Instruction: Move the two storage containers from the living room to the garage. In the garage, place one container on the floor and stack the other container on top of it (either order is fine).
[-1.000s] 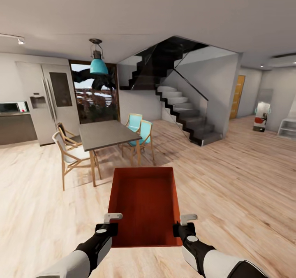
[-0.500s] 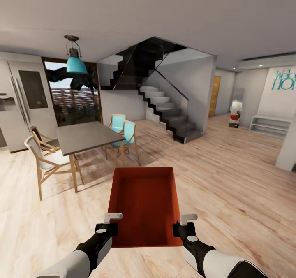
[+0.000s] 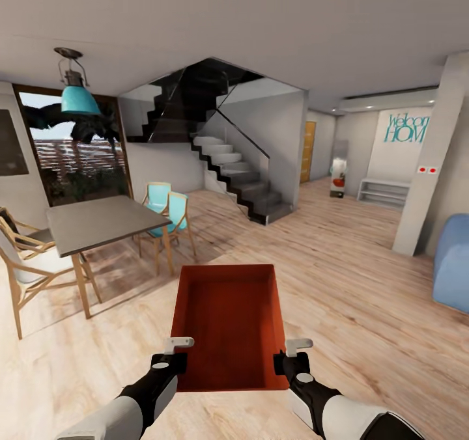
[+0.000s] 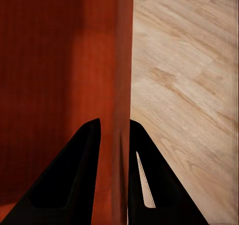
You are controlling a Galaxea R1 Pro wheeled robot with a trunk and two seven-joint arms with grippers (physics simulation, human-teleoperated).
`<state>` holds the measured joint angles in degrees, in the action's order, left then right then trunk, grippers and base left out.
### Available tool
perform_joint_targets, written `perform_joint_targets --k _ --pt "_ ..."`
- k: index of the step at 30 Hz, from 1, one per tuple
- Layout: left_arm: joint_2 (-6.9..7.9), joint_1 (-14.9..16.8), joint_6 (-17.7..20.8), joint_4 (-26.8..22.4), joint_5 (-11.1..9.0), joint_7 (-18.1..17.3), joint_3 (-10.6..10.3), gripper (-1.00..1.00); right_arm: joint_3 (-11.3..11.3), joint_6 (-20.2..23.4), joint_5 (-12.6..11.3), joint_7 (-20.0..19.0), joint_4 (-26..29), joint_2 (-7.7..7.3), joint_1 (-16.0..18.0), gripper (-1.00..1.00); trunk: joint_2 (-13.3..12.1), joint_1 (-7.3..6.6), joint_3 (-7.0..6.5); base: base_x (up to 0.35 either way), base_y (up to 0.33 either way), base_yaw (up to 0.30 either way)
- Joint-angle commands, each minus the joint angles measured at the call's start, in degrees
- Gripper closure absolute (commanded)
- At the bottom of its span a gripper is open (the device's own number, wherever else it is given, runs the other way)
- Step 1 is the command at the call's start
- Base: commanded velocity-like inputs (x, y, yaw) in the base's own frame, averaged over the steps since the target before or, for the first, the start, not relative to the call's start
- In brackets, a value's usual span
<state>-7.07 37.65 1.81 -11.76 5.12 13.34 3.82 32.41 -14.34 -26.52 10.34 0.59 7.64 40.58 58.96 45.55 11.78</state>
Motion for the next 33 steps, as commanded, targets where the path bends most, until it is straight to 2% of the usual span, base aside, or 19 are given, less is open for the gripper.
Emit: perform_joint_targets --k 1,33 --pt "-0.05 0.06 0.21 -0.63 1.12 0.17 2.51 1.00 -0.24 -0.34 -1.52 0.29 -0.24 0.00 0.03 1.00 0.06 0.00 0.08 0.000 0.000 -0.284" --pt "-0.05 0.06 0.17 -0.63 1.12 0.11 2.51 1.00 -0.24 -0.34 -1.52 0.29 -0.24 0.00 0.03 1.00 0.06 0.00 0.08 0.000 0.000 -0.285"
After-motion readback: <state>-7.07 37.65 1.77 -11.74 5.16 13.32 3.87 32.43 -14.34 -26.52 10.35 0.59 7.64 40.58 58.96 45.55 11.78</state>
